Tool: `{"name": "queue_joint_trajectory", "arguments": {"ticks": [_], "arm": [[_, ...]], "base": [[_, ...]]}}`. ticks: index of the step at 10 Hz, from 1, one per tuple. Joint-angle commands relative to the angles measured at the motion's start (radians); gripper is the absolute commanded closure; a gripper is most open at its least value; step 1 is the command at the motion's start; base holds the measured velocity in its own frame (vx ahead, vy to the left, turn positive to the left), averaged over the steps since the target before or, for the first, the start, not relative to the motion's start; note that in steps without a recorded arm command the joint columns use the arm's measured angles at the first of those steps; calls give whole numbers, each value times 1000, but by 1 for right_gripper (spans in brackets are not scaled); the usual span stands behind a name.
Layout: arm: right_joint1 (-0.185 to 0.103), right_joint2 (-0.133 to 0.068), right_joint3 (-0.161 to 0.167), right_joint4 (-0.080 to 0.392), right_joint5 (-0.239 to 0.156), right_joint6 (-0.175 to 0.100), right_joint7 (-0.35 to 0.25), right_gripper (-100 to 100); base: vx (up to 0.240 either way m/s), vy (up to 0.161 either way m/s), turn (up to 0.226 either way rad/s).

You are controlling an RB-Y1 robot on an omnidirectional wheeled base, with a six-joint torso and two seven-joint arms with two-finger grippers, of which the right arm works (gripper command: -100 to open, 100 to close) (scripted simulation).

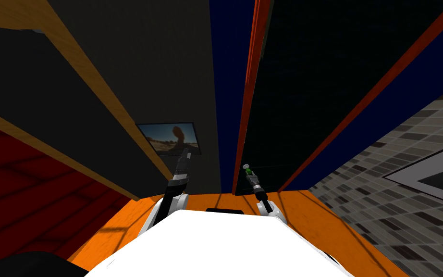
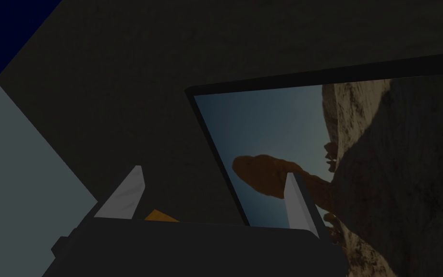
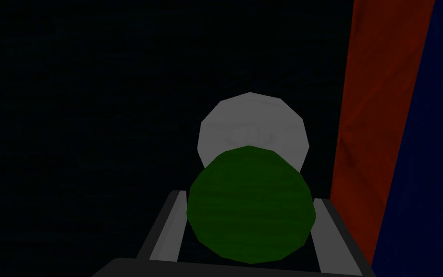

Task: Pull the door open

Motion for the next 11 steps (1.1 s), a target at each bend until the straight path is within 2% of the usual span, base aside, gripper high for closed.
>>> {"name": "queue_joint_trajectory", "arguments": {"ticks": [1,11], "arm": [[2,2,5,1,-7,-2,-36,100],[19,-13,34,-14,-70,4,-291,100]], "base": [[-12,0,29],[-17,-3,43]]}}
